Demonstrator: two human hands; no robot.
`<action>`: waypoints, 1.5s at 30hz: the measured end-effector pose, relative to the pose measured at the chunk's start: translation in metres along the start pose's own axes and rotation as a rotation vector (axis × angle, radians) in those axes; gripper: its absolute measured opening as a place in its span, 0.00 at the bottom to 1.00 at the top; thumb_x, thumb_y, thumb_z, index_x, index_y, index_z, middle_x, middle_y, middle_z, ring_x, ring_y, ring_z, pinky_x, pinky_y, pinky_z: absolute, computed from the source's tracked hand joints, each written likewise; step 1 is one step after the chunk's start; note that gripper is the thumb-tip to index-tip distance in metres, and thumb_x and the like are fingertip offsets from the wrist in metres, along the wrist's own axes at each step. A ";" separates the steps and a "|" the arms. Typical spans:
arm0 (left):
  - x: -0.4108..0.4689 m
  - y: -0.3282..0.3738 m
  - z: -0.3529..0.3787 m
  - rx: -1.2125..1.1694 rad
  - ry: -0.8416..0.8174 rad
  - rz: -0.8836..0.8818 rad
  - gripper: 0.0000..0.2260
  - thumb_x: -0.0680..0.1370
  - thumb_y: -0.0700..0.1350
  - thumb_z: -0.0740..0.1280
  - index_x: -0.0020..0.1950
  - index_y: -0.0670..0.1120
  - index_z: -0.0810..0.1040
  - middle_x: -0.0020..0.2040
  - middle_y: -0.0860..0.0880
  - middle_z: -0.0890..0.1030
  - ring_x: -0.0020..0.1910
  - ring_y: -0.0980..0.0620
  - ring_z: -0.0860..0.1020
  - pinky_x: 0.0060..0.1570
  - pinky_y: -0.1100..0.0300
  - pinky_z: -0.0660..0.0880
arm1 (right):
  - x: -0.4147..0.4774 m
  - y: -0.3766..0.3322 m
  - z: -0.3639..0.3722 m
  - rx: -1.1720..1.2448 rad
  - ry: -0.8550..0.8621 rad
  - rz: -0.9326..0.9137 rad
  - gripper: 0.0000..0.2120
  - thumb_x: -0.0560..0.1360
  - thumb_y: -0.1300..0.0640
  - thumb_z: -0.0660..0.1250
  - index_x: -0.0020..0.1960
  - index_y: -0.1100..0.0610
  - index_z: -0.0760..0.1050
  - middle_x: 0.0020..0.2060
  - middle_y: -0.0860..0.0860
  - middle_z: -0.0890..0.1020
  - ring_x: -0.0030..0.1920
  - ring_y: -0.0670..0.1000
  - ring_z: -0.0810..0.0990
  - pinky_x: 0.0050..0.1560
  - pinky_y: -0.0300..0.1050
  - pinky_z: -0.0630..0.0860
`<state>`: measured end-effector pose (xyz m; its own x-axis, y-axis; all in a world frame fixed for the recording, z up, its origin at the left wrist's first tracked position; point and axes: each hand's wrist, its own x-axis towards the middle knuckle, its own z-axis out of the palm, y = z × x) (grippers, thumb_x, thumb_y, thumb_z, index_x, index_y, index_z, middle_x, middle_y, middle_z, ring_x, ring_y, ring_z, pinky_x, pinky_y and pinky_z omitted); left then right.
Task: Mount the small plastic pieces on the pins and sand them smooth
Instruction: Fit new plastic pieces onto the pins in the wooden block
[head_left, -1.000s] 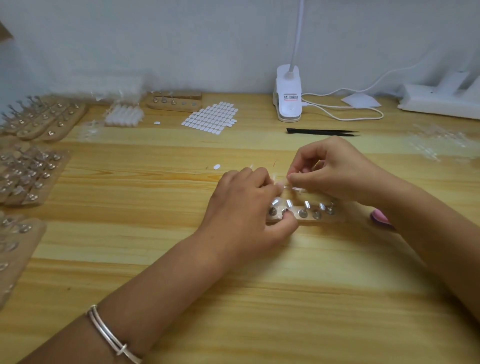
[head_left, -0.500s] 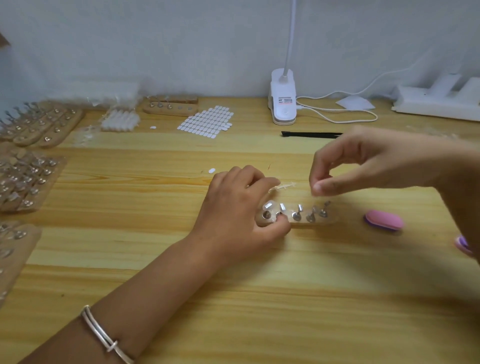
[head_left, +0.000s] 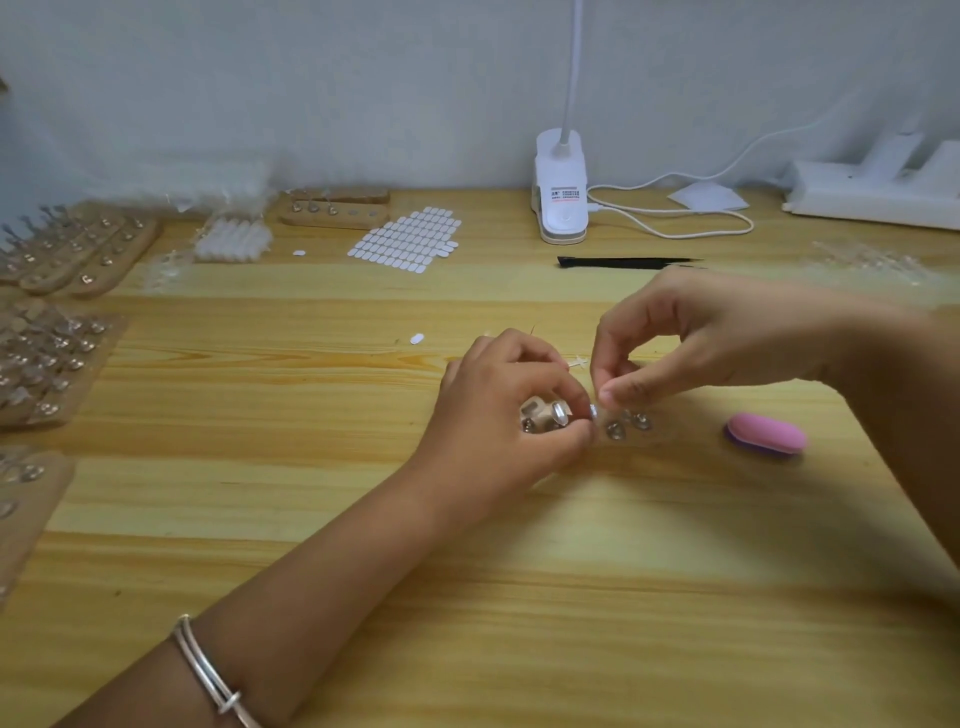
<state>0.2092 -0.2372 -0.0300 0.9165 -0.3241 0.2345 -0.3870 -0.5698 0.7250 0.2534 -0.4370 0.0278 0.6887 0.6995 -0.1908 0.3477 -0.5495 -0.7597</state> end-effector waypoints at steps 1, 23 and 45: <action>0.000 0.000 0.001 0.001 0.002 0.001 0.04 0.70 0.46 0.77 0.41 0.53 0.84 0.51 0.55 0.76 0.56 0.54 0.72 0.62 0.47 0.65 | 0.000 0.000 0.000 0.003 0.006 -0.002 0.06 0.70 0.46 0.74 0.43 0.47 0.85 0.38 0.48 0.85 0.41 0.47 0.81 0.50 0.50 0.76; -0.002 0.000 0.002 -0.013 0.024 0.015 0.04 0.70 0.47 0.77 0.42 0.52 0.85 0.48 0.56 0.76 0.53 0.54 0.72 0.59 0.46 0.68 | 0.006 -0.009 0.010 -0.188 0.049 0.187 0.05 0.74 0.50 0.74 0.39 0.46 0.83 0.39 0.54 0.83 0.45 0.58 0.80 0.54 0.62 0.75; -0.014 -0.009 -0.019 0.646 -0.040 0.111 0.27 0.71 0.66 0.58 0.53 0.48 0.84 0.48 0.52 0.80 0.53 0.50 0.77 0.60 0.55 0.62 | 0.061 0.008 0.023 -0.206 0.313 0.130 0.07 0.71 0.60 0.77 0.43 0.49 0.85 0.36 0.45 0.84 0.38 0.40 0.80 0.38 0.31 0.74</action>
<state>0.2014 -0.2131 -0.0270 0.8680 -0.4279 0.2520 -0.4735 -0.8661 0.1605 0.2836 -0.3882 -0.0038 0.8851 0.4621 -0.0543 0.3431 -0.7271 -0.5947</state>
